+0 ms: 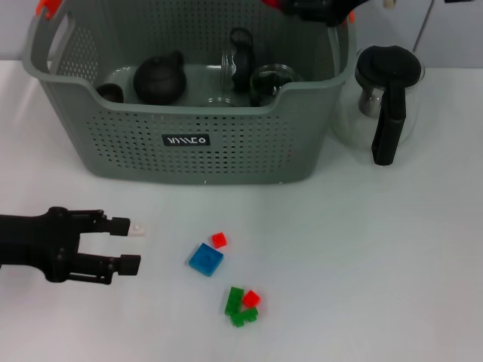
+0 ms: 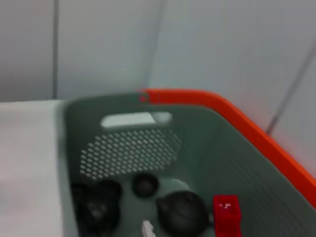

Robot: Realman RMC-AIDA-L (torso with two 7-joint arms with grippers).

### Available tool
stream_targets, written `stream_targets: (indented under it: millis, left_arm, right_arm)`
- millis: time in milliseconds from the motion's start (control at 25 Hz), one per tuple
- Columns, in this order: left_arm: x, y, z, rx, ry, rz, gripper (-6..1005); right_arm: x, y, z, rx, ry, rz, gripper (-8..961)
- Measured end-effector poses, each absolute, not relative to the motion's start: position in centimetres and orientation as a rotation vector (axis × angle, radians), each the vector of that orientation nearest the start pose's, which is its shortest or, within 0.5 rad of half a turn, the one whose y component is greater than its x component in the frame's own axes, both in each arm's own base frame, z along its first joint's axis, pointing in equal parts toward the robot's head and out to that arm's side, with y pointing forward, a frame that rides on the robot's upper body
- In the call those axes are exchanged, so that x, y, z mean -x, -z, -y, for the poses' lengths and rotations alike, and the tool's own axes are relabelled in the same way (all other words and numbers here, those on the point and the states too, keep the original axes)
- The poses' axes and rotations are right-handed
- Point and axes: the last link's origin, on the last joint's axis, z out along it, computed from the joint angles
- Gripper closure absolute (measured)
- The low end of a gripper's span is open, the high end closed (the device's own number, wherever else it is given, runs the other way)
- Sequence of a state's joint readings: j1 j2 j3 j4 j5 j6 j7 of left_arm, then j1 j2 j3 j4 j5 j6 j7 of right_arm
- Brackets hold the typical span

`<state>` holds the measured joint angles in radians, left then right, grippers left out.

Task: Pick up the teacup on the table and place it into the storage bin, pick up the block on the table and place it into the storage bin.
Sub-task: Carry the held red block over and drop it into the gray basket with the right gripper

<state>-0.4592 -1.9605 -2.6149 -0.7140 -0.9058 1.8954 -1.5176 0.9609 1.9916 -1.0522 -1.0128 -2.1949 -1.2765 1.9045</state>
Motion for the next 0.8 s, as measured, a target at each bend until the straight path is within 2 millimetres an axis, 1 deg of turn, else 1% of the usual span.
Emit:
stream_targets:
  millis: [120, 200, 440, 640, 800]
  left_arm:
    - [30.1, -5.9, -28.2, 2.881, 0.597, 0.872, 156]
    - [30.0, -5.9, -28.3, 2.883, 0.597, 0.866, 157]
    - [29.8, -5.8, -28.5, 2.888, 0.593, 0.86, 157]
    - [29.9, -5.9, -28.5, 2.882, 0.596, 0.865, 157]
    - [29.8, -6.2, -28.7, 2.868, 0.594, 0.86, 157]
  right_arm:
    - [-8.1, -3.7, -46.6, 2.66, -0.165, -0.196, 757]
    - [-8.4, -3.5, -46.9, 2.637, -0.153, -0.216, 757]
    - [-8.3, -3.4, -47.0, 2.626, -0.136, -0.245, 756]
    - [-7.8, -3.7, -47.2, 2.609, -0.124, -0.253, 690]
    - [-7.1, -4.5, -46.9, 2.59, -0.172, -0.239, 529]
